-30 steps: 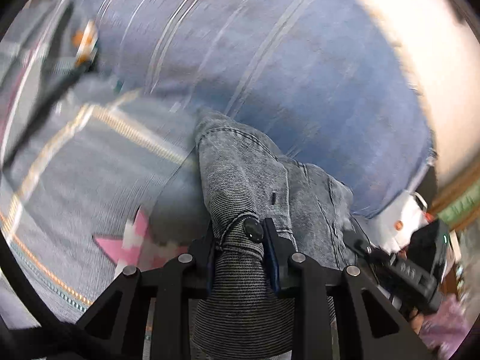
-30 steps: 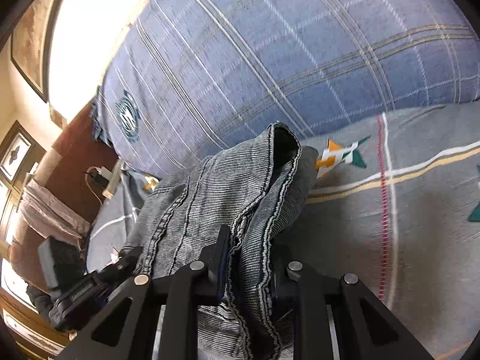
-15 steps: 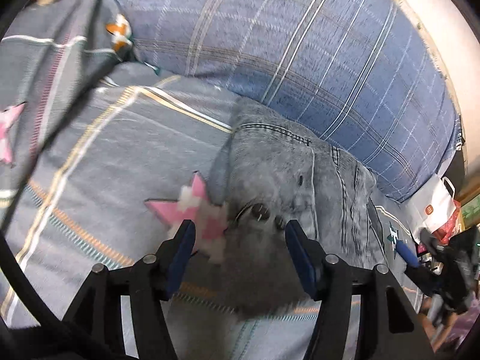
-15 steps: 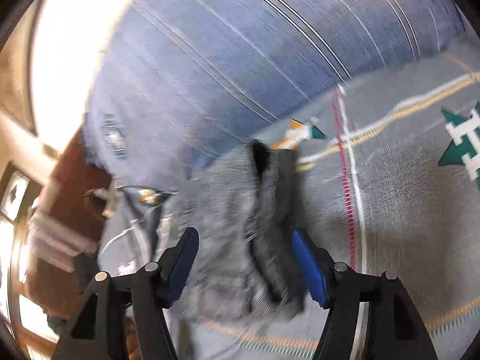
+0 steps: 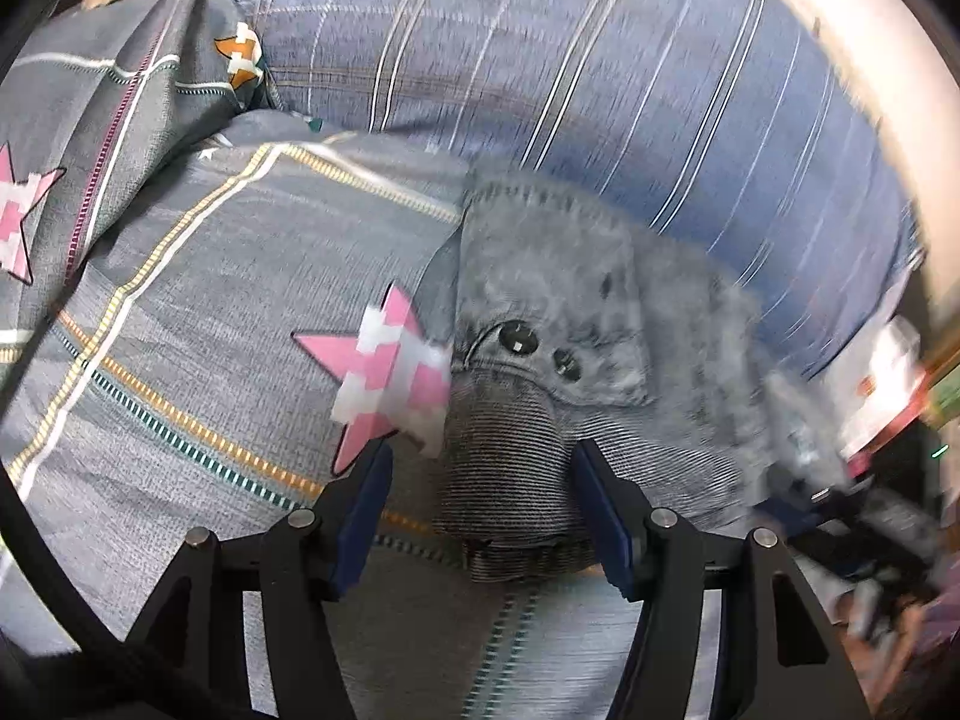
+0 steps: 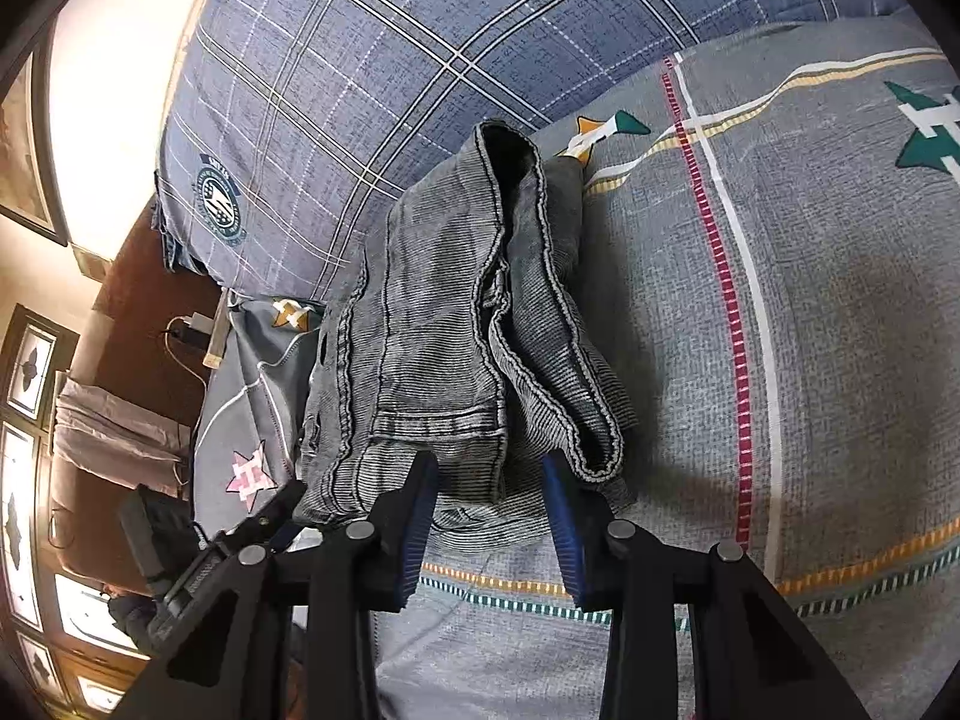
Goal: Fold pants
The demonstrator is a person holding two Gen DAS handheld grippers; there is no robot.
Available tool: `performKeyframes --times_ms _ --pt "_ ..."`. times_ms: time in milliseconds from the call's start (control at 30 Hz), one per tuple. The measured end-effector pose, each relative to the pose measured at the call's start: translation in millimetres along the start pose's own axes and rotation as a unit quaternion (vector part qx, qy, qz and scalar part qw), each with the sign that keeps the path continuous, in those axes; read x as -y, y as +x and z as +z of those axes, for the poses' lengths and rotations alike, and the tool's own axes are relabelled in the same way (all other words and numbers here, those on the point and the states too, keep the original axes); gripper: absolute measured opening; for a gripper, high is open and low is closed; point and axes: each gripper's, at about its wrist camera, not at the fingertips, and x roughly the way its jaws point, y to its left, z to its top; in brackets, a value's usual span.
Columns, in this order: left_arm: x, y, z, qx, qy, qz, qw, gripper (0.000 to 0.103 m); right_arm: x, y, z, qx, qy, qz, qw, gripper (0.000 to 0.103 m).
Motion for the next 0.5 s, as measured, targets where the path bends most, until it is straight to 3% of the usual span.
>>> performKeyframes --times_ms 67,100,133,233,367,500 --pt "7.9 3.7 -4.0 0.005 0.024 0.019 0.9995 0.056 2.1 3.3 -1.4 -0.007 0.003 0.01 1.0 0.035" --pt "13.7 2.3 -5.3 0.013 0.04 0.026 0.9988 0.053 -1.1 7.4 0.2 -0.009 -0.001 0.006 1.0 0.019" --pt "21.3 0.6 -6.7 0.019 0.064 0.032 0.9973 0.046 -4.9 10.3 0.2 -0.01 -0.011 -0.011 1.0 0.014" --pt "32.6 -5.7 -11.5 0.043 0.092 0.047 0.9938 0.044 -23.2 0.3 -2.6 0.015 -0.05 -0.042 0.998 0.011" --pt "39.0 1.0 -14.2 0.039 0.113 0.065 0.9907 0.046 -60.8 -24.3 -10.1 0.052 -0.115 -0.082 0.989 0.009" --pt "44.9 5.2 -14.8 0.043 0.134 0.083 0.9866 0.048 -50.9 11.5 -12.9 0.007 -0.114 -0.159 0.981 0.008"
